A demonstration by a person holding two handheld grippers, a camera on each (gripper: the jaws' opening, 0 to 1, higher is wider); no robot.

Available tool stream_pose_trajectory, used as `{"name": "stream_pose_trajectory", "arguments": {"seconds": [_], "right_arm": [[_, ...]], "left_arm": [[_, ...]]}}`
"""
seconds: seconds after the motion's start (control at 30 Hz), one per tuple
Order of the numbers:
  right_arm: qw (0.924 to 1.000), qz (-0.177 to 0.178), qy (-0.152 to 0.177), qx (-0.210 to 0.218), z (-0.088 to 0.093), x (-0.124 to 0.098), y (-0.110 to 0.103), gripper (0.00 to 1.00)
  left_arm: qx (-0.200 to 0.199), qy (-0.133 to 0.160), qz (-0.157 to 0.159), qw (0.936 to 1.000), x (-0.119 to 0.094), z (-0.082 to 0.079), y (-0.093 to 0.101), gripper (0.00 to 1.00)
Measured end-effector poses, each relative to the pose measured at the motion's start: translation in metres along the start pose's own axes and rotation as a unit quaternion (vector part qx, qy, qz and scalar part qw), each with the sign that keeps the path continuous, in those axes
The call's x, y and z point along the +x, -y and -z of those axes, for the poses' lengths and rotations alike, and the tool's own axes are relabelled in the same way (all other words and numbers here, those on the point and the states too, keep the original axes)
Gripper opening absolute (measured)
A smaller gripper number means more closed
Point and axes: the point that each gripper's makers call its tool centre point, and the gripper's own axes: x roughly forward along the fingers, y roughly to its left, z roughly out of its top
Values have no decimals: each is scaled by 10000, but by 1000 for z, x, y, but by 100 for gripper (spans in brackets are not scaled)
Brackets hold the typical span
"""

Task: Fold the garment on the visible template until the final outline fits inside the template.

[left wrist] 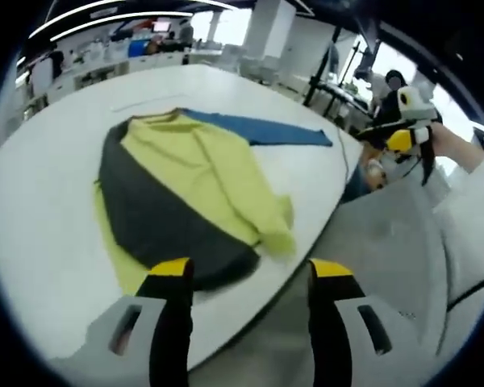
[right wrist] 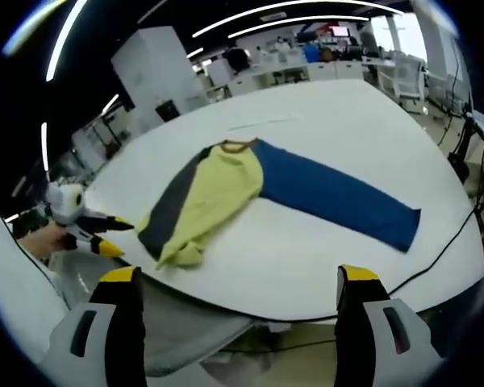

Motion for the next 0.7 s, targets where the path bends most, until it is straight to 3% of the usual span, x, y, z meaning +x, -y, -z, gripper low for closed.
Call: {"name": "stream_pose_trajectory", "arguments": {"seconds": [0.33, 0.7], "right_arm": [[10000, 26, -34, 13, 4, -4, 1, 99], [10000, 51, -8, 61, 3, -7, 6, 99]], "left_arm": [[407, -170, 6, 9990, 23, 10, 8, 41], [760, -197, 63, 9969, 37, 11, 20, 31]]}}
